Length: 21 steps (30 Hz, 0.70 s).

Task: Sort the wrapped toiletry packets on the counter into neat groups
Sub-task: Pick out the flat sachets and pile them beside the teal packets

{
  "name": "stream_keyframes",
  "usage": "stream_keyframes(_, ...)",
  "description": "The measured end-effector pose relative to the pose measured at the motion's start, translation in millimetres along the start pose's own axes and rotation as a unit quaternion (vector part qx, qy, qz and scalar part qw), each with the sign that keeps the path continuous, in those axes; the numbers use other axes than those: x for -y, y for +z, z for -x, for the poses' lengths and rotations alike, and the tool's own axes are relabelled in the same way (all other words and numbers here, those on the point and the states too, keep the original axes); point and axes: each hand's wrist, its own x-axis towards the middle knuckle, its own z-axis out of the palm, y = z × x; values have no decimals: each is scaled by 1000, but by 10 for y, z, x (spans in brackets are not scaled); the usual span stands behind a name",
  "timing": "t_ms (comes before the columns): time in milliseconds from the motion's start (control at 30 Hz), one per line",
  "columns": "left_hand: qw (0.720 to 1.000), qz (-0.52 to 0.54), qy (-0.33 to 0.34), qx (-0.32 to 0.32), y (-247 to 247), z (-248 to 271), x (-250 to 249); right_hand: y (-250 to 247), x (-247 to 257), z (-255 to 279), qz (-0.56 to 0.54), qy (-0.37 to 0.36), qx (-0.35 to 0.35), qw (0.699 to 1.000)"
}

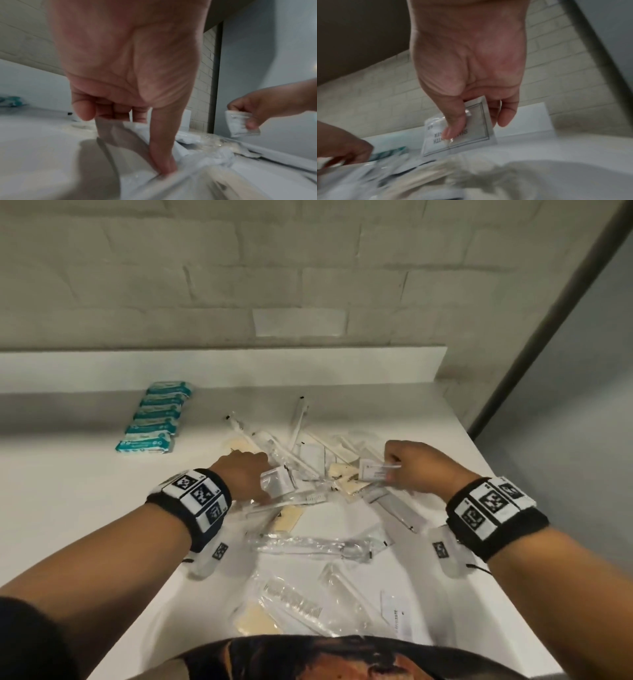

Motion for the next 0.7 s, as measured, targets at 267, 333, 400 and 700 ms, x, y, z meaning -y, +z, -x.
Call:
stream_keyframes(267, 997, 63, 39, 10, -71, 100, 39, 89, -24, -122, 13, 7, 159, 987)
stream_keyframes(333, 991, 117, 48, -31, -157, 116, -2, 66, -18, -94, 10, -15, 182, 983)
stream_keyframes(400, 984, 138, 83, -71, -216, 61, -42, 51, -21, -76, 29, -32, 196, 980)
stream_keyframes(700, 989, 8, 139, 53, -159, -20, -469, -1, -25, -15, 122, -60, 216, 967)
